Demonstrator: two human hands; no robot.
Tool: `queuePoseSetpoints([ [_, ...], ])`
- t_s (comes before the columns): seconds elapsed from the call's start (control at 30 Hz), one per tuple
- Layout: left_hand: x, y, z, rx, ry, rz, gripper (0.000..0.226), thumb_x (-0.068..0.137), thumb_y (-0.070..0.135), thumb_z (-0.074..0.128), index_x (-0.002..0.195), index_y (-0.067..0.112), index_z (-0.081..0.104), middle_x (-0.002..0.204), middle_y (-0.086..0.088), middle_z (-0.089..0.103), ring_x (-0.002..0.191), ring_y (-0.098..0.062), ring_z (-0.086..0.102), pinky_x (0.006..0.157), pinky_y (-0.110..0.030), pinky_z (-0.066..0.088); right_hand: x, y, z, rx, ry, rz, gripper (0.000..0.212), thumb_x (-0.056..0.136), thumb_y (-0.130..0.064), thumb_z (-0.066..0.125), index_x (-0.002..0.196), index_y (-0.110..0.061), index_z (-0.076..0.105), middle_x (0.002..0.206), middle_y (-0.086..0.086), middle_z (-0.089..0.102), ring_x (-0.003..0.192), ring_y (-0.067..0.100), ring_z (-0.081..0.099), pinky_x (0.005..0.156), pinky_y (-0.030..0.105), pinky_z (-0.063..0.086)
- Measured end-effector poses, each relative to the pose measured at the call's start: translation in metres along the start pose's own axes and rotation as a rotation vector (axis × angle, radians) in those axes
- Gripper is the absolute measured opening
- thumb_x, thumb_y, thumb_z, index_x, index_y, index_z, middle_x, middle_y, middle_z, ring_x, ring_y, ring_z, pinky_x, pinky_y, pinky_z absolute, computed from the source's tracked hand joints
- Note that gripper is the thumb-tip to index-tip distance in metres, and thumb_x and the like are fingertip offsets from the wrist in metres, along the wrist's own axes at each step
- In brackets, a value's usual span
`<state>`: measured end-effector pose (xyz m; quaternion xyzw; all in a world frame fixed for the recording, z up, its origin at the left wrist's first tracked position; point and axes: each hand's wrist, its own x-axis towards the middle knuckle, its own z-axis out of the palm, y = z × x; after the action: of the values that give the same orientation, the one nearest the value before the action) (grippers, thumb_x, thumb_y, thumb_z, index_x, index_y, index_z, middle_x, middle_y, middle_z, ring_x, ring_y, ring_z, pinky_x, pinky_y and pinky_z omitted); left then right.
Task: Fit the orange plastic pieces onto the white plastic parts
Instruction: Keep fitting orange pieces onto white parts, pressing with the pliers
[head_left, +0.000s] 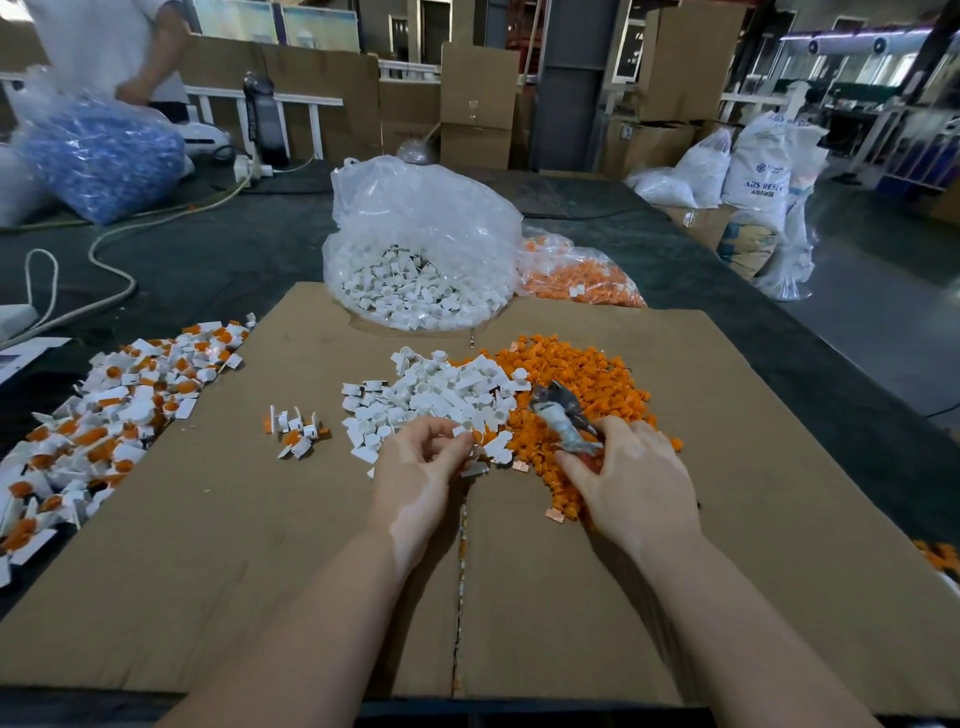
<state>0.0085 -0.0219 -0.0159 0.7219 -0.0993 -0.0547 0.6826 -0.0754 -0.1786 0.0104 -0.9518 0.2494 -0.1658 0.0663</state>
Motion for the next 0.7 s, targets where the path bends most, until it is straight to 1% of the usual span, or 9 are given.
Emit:
queuePoseSetpoints([
  [0.17, -0.003, 0.001, 0.001, 0.057, -0.014, 0.058, 0.011, 0.088, 0.014, 0.062, 0.086, 0.025, 0.065, 0.063, 0.009, 0.062, 0.056, 0.009, 0.057, 0.054, -0.001, 0.038, 0.006, 0.011, 0.011, -0.172, -0.012, -0.003, 0.059, 0.087, -0.064, 0.038, 0.125, -0.021, 0.048, 0.120, 0.002, 0.051, 0.112, 0.020, 0.045, 0.091, 0.031, 0.035],
  [0.23, -0.004, 0.001, 0.001, 0.067, -0.013, 0.057, 0.018, 0.088, 0.015, 0.062, 0.083, 0.032, 0.064, 0.069, 0.016, 0.064, 0.063, 0.011, 0.058, 0.057, 0.000, 0.039, 0.005, 0.011, 0.013, -0.242, -0.026, -0.007, 0.064, 0.087, -0.066, 0.033, 0.132, -0.021, 0.044, 0.126, 0.004, 0.048, 0.118, 0.022, 0.042, 0.100, 0.035, 0.029],
  [0.3, -0.003, 0.000, 0.001, 0.086, -0.020, 0.050, 0.015, 0.087, 0.016, 0.063, 0.085, 0.031, 0.066, 0.077, 0.017, 0.065, 0.069, 0.010, 0.060, 0.060, 0.000, 0.039, 0.004, 0.006, 0.012, -0.251, 0.021, -0.033, 0.062, 0.088, -0.062, 0.037, 0.132, -0.019, 0.046, 0.130, 0.007, 0.047, 0.122, 0.026, 0.040, 0.108, 0.042, 0.019],
  [0.37, -0.002, -0.001, 0.001, 0.105, -0.025, 0.046, 0.011, 0.087, 0.017, 0.063, 0.092, 0.025, 0.067, 0.081, 0.014, 0.066, 0.072, 0.009, 0.060, 0.062, 0.000, 0.039, 0.002, -0.004, 0.011, -0.093, 0.132, -0.120, 0.047, 0.087, -0.046, 0.057, 0.121, -0.013, 0.058, 0.117, 0.011, 0.056, 0.111, 0.031, 0.049, 0.100, 0.048, 0.029],
  [0.4, -0.001, -0.001, 0.002, 0.110, -0.027, 0.048, 0.011, 0.087, 0.016, 0.063, 0.093, 0.024, 0.068, 0.082, 0.012, 0.067, 0.071, 0.009, 0.060, 0.062, 0.000, 0.040, 0.001, -0.009, 0.012, 0.012, 0.198, -0.179, 0.038, 0.083, -0.034, 0.066, 0.113, -0.011, 0.063, 0.107, 0.012, 0.060, 0.101, 0.033, 0.055, 0.090, 0.048, 0.038],
  [0.47, -0.001, -0.002, 0.003, 0.103, -0.030, 0.048, 0.012, 0.086, 0.014, 0.064, 0.093, 0.022, 0.068, 0.080, 0.007, 0.068, 0.068, 0.007, 0.060, 0.062, -0.002, 0.040, -0.004, -0.021, 0.015, 0.152, 0.259, -0.258, 0.023, 0.077, -0.017, 0.074, 0.098, -0.008, 0.069, 0.092, 0.011, 0.064, 0.086, 0.033, 0.059, 0.075, 0.044, 0.045],
  [0.53, -0.002, -0.002, 0.004, 0.089, -0.034, 0.047, 0.012, 0.086, 0.011, 0.063, 0.092, 0.020, 0.068, 0.073, 0.004, 0.067, 0.063, 0.006, 0.059, 0.061, -0.004, 0.041, -0.008, -0.030, 0.019, 0.187, 0.260, -0.302, 0.017, 0.075, -0.012, 0.075, 0.090, -0.010, 0.070, 0.086, 0.008, 0.064, 0.081, 0.031, 0.060, 0.070, 0.041, 0.046],
  [0.63, -0.003, -0.001, 0.004, 0.092, -0.022, 0.068, 0.010, 0.085, 0.008, 0.063, 0.093, 0.015, 0.066, 0.063, 0.002, 0.062, 0.057, 0.008, 0.058, 0.058, -0.004, 0.039, -0.012, -0.038, 0.026, 0.180, 0.302, -0.312, 0.017, 0.068, -0.009, 0.080, 0.081, -0.014, 0.070, 0.076, 0.003, 0.063, 0.072, 0.027, 0.060, 0.064, 0.039, 0.046],
  [0.7, -0.006, -0.001, 0.004, 0.075, 0.009, 0.080, 0.010, 0.085, 0.009, 0.064, 0.089, 0.018, 0.064, 0.065, 0.001, 0.063, 0.057, 0.008, 0.057, 0.057, -0.004, 0.040, -0.013, -0.040, 0.031, 0.149, 0.334, -0.303, 0.020, 0.064, -0.006, 0.082, 0.076, -0.015, 0.069, 0.072, 0.001, 0.062, 0.068, 0.025, 0.059, 0.064, 0.038, 0.046],
])
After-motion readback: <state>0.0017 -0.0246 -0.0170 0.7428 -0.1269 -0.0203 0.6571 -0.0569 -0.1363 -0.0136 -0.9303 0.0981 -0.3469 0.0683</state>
